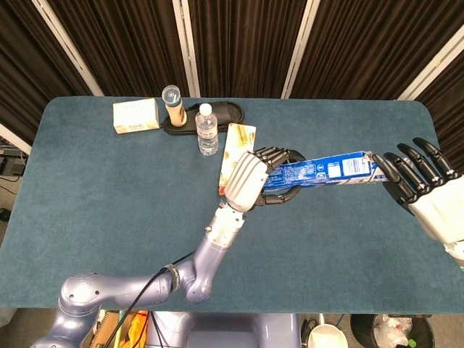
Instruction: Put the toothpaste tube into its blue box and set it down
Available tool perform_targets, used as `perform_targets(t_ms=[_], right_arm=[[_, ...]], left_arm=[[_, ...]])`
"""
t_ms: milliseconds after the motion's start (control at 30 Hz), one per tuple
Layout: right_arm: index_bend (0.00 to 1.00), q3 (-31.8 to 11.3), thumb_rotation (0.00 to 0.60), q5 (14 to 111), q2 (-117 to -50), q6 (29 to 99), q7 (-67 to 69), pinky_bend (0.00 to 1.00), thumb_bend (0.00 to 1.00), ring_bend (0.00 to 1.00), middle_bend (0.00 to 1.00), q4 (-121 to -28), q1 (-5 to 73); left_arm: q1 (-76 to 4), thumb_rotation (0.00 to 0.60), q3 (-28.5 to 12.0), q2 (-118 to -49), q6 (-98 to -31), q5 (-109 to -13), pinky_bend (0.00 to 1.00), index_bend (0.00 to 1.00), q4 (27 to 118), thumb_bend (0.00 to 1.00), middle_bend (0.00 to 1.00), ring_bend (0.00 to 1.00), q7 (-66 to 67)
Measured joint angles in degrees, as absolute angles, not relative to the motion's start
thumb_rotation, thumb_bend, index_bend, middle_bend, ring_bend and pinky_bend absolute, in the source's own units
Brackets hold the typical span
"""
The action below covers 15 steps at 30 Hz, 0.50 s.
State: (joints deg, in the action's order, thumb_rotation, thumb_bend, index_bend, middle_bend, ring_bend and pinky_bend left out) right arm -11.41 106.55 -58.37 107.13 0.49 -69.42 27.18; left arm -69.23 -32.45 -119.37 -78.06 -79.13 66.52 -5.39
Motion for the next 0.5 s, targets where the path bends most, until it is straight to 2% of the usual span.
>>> perform_targets(t_ms=[500], right_arm=[[0.0, -12.2, 0.6, 105.5, -58.7, 107.1, 0.0, 0.29, 0.39, 0.3, 0.4, -70.1, 26.9]], left_arm=[[-68.6, 0.6, -31.6, -120.9, -82.8, -81.7, 0.57, 0.36, 63.5, 0.47, 0.52, 0.49, -11.1]])
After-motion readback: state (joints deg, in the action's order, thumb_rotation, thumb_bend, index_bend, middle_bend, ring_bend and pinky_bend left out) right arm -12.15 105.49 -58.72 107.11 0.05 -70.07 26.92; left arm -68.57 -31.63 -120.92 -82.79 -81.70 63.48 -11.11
